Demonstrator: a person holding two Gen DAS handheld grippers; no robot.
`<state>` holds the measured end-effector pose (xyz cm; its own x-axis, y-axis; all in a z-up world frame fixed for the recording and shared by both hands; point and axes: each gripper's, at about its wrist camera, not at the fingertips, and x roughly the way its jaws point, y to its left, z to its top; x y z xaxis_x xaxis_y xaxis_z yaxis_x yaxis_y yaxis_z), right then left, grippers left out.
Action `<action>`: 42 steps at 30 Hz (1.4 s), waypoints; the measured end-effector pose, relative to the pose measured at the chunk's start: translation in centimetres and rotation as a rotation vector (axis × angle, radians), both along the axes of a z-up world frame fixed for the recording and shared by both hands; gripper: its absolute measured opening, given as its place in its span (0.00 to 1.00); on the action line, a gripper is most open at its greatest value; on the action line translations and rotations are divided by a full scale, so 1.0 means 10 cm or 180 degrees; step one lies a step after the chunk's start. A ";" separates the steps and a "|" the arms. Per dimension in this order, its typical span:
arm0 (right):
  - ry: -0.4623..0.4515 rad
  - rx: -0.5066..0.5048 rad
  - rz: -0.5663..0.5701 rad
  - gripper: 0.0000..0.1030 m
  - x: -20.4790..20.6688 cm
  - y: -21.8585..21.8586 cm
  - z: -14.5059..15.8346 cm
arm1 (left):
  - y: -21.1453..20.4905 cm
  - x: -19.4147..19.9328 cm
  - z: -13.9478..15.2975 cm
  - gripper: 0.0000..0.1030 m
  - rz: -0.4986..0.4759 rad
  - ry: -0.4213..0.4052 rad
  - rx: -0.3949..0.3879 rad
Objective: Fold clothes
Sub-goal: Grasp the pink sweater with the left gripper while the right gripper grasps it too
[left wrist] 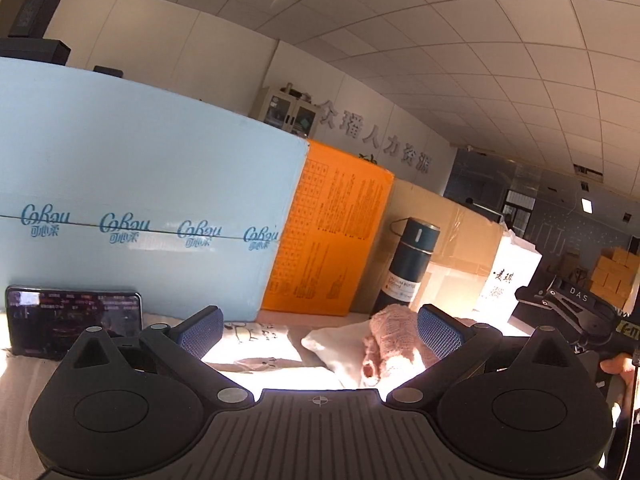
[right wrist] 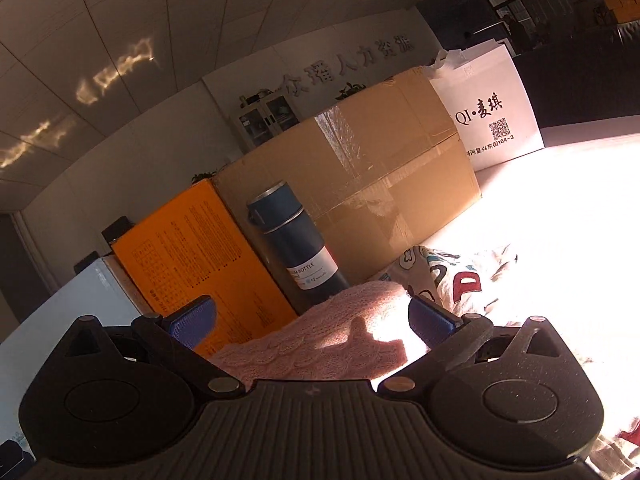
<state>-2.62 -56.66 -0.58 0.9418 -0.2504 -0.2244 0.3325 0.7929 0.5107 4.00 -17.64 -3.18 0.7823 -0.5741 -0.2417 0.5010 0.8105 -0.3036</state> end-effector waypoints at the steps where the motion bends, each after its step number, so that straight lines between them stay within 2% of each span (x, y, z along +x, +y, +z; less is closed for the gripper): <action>1: -0.0007 -0.0016 -0.0080 1.00 0.07 -0.03 -0.05 | -0.10 0.09 -0.10 1.00 0.0067 0.0119 0.0028; 4: -0.0024 -0.0052 -0.0208 1.00 0.18 -0.11 -0.32 | -0.31 0.25 -0.39 1.00 0.0140 0.0225 -0.0086; 7: 0.0055 -0.0065 -0.0225 0.98 0.26 -0.21 -0.52 | -0.57 0.36 -0.53 1.00 0.0080 0.0160 -0.0248; 11: -0.0066 0.0196 -0.0248 0.98 0.23 -0.34 -0.64 | -0.96 0.47 -0.64 1.00 -0.0010 0.0121 -0.0478; 14: -0.0058 0.0130 -0.0158 0.98 0.28 -0.31 -0.67 | -1.26 0.48 -0.69 1.00 -0.0027 0.0006 -0.0303; 17: 0.0101 0.0061 -0.0166 0.97 0.39 -0.27 -0.72 | -1.48 0.49 -0.74 1.00 -0.0127 -0.0026 -0.0102; 19: 0.0186 0.0093 -0.0175 0.91 0.46 -0.27 -0.76 | -1.58 0.51 -0.76 1.00 -0.0152 -0.0002 -0.0012; 21: 0.0257 0.0109 -0.0207 0.76 0.50 -0.26 -0.79 | -1.67 0.53 -0.78 1.00 -0.0174 0.0021 0.0076; 24: 0.0285 0.0019 -0.0180 0.60 0.53 -0.21 -0.80 | -1.74 0.51 -0.80 0.94 -0.0186 0.0078 0.0169; 28: 0.0300 -0.0077 -0.0165 0.49 0.54 -0.15 -0.81 | -1.82 0.51 -0.83 0.79 -0.0266 0.0152 0.0303; 32: 0.0242 -0.0049 -0.0135 0.41 0.50 -0.14 -0.79 | -1.70 0.56 -0.87 0.61 -0.0289 0.0259 0.0057; 34: 0.0184 -0.0062 -0.0093 0.39 0.47 -0.13 -0.76 | -1.62 0.59 -0.89 0.47 -0.0340 0.0314 -0.0121; 38: 0.0060 -0.0171 -0.0028 0.36 0.39 -0.05 -0.69 | -1.50 0.60 -0.90 0.40 -0.0476 0.0347 -0.0347; 42: -0.0173 -0.0259 0.0042 0.33 0.27 0.03 -0.61 | -1.40 0.49 -0.82 0.38 -0.0535 0.0199 -0.0472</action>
<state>0.07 -56.33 -6.70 0.9553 -0.2532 -0.1524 0.2953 0.8365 0.4615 8.95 -31.68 -11.42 0.6589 -0.7278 -0.1901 0.6016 0.6615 -0.4478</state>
